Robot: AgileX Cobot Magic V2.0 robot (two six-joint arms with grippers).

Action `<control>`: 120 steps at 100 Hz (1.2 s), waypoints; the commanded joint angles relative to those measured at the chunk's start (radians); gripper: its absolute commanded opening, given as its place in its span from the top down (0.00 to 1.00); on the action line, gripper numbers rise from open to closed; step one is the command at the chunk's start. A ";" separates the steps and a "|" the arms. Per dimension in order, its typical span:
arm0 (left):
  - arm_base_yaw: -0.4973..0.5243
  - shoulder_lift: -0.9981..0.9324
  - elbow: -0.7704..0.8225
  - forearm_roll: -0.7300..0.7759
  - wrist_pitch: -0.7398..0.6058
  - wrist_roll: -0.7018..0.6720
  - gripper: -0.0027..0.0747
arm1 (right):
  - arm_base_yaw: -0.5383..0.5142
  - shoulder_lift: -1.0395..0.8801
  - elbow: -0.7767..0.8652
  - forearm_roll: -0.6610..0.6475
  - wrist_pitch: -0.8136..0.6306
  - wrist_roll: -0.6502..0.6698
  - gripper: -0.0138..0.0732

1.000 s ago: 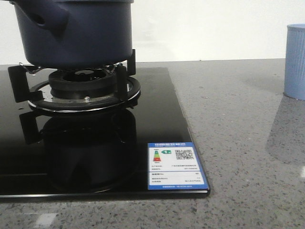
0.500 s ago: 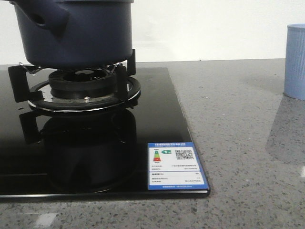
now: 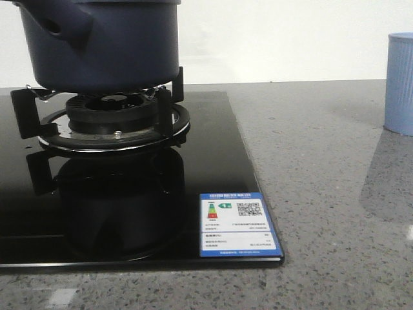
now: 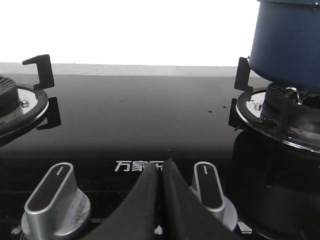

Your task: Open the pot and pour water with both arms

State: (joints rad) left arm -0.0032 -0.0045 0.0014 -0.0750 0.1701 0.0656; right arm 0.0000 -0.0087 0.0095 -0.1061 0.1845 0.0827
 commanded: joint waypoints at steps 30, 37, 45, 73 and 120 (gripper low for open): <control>-0.006 -0.025 0.033 -0.093 -0.089 -0.002 0.99 | -0.005 -0.019 0.027 0.049 -0.127 -0.007 0.92; -0.006 -0.025 0.033 -0.150 -0.093 -0.002 0.99 | -0.005 -0.019 0.027 0.115 -0.127 -0.007 0.92; -0.006 -0.025 0.033 -0.219 -0.098 -0.002 0.99 | -0.005 -0.019 0.027 0.192 -0.139 -0.007 0.92; -0.006 -0.025 0.033 -0.453 -0.136 -0.002 0.99 | -0.005 -0.019 0.027 0.388 -0.159 -0.005 0.92; -0.006 0.005 -0.170 -0.544 -0.030 0.039 0.99 | -0.005 0.007 -0.143 0.535 0.046 -0.010 0.90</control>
State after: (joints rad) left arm -0.0032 -0.0045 -0.0645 -0.6878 0.1402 0.0782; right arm 0.0000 -0.0087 -0.0306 0.4723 0.2431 0.0827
